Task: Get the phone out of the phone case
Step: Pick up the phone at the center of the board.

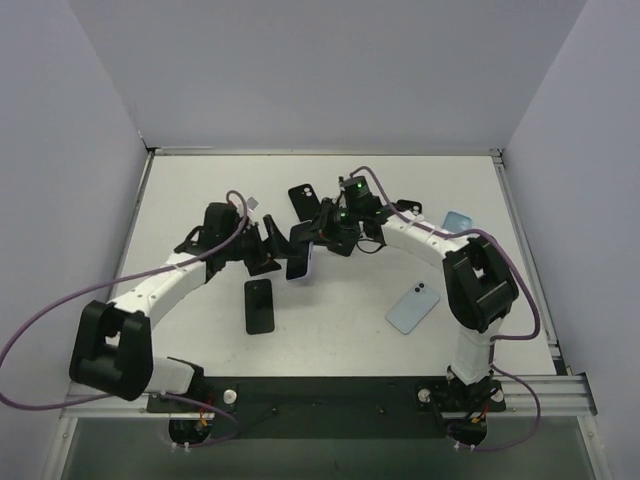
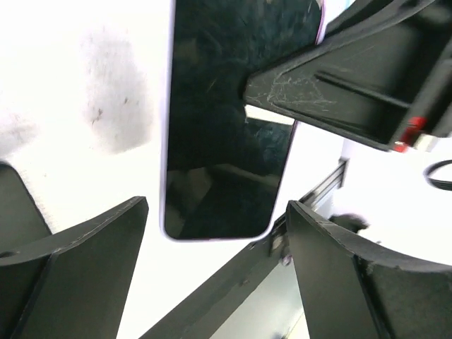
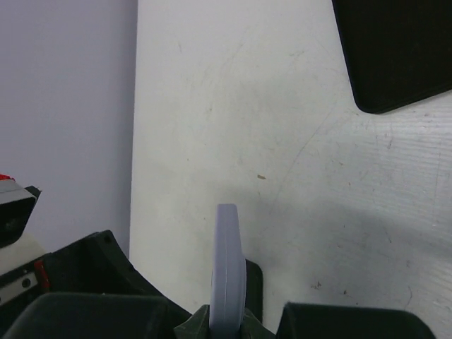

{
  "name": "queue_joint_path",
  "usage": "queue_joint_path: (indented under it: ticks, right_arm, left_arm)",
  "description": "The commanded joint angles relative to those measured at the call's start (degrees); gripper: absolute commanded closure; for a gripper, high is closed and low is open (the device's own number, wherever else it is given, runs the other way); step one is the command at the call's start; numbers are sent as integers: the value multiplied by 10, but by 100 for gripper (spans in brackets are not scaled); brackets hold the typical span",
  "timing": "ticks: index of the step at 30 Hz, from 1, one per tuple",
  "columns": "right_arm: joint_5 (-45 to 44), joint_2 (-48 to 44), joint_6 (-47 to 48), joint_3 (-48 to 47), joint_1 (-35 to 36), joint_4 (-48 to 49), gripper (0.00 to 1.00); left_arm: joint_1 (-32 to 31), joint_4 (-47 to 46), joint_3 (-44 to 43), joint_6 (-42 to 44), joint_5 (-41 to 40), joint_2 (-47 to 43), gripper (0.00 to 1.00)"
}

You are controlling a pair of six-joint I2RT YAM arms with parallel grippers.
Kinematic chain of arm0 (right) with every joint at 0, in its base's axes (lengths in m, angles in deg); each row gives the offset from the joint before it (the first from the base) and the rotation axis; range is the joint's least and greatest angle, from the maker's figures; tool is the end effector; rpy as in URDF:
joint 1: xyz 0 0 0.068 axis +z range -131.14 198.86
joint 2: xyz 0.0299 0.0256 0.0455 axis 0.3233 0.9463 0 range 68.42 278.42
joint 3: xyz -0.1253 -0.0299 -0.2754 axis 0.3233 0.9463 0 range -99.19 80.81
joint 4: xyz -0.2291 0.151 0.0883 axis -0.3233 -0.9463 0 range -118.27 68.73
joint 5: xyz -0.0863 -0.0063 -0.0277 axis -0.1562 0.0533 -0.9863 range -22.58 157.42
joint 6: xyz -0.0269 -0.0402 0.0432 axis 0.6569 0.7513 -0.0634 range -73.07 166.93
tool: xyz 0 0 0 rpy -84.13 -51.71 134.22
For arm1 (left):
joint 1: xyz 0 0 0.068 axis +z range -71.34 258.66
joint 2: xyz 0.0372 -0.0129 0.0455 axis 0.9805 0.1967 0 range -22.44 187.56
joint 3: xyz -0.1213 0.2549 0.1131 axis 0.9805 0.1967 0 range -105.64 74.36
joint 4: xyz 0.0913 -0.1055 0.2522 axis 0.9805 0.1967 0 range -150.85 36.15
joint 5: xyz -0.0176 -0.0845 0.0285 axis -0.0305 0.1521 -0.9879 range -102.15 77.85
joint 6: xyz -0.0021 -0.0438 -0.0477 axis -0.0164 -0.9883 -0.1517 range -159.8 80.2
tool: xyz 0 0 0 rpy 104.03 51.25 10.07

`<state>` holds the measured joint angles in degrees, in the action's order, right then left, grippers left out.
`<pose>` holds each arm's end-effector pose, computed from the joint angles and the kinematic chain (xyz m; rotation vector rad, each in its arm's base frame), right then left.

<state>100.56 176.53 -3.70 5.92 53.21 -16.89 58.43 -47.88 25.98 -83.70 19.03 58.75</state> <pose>0.3770 0.2912 0.2392 -0.0751 2.3486 1.4317 0.2899 -0.1347 0.2245 -0.2381 2.5333 -1.1433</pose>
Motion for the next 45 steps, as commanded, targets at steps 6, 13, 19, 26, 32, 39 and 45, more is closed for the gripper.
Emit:
queue_joint_path:
  ticks: [6,13,19,26,32,39,45]
  right_arm:
    - [129,-93,-22,45,-46,153,100]
    - [202,-81,-112,63,-49,299,100]
    - [237,-52,-180,66,-46,397,100]
    - [239,-47,-150,61,-40,356,100]
    - [217,-54,-102,48,-35,274,100]
    - [113,-104,-4,41,-43,110,7]
    - [32,-158,47,40,-67,9,0]
  left_arm:
    - [77,-376,101,-215,161,-78,9]
    - [77,-488,121,-268,201,-52,13]
    - [75,-608,139,-347,216,-17,31]
    - [74,-653,142,-381,216,-11,59]
    - [69,-647,130,-380,215,-11,100]
    - [68,-601,109,-359,209,-30,100]
    - [77,-518,90,-303,188,-61,100]
